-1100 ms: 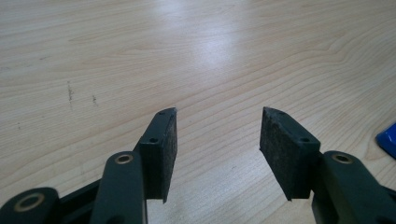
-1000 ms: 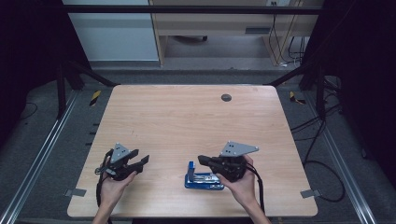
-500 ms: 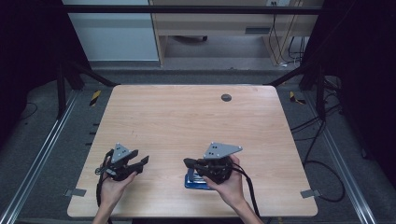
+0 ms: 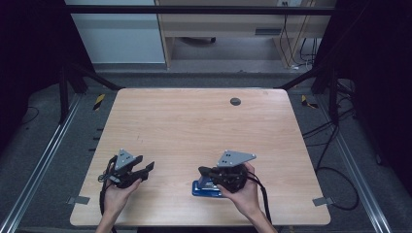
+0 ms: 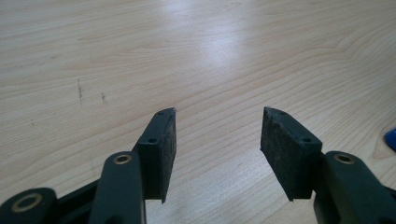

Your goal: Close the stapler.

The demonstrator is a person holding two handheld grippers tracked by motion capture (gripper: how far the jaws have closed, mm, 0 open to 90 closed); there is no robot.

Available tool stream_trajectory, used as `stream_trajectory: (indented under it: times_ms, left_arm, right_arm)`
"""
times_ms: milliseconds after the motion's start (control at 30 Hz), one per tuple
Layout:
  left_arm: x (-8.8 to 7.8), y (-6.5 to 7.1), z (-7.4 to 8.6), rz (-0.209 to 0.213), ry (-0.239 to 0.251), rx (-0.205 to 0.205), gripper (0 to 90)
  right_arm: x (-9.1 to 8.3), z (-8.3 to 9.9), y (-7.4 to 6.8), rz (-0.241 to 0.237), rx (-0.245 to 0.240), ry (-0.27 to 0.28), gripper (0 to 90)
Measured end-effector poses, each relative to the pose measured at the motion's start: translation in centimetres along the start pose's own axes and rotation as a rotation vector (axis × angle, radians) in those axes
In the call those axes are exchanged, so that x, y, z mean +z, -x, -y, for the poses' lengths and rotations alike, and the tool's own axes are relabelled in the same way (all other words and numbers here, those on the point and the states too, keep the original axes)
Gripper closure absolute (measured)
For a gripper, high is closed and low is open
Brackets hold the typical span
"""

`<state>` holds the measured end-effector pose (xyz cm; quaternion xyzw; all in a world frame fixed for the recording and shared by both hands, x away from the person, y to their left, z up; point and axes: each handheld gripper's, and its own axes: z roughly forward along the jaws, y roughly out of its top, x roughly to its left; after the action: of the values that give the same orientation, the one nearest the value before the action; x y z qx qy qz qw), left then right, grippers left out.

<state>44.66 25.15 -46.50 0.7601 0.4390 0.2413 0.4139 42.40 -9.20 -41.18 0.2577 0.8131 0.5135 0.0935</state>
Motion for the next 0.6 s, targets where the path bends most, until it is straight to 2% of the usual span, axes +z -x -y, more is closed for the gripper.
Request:
stream_trajectory:
  times_ms: [600]
  left_arm:
    - [0.0, 0.1, 0.0, 0.000, 0.009, -0.001, 45.6]
  right_arm:
    - [-2.8, 3.9, 2.5, 0.068, 0.053, -0.053, 90.0]
